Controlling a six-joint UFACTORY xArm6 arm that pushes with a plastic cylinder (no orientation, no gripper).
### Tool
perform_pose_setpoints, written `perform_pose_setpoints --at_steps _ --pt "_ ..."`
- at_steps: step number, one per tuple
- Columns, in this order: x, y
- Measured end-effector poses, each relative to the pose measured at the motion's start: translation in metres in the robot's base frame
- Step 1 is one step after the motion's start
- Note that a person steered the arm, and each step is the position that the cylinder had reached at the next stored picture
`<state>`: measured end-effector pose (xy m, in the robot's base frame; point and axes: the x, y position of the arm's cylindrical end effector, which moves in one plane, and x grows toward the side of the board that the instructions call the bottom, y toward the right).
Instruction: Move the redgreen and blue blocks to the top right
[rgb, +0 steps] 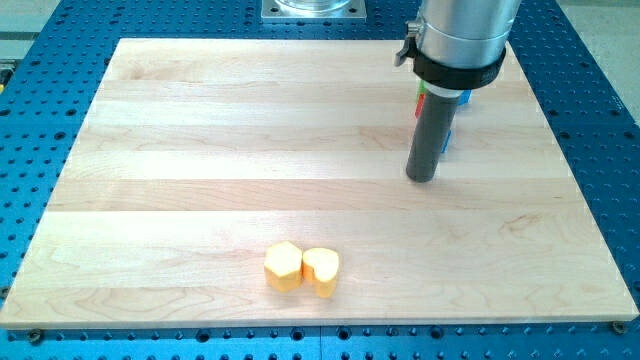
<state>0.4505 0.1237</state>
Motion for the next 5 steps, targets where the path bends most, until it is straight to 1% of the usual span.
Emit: perform_pose_setpoints --at_steps 1,3,5 --pt "0.000 0.002" --pt "-0.063 -0.001" --pt "-0.096 -0.005"
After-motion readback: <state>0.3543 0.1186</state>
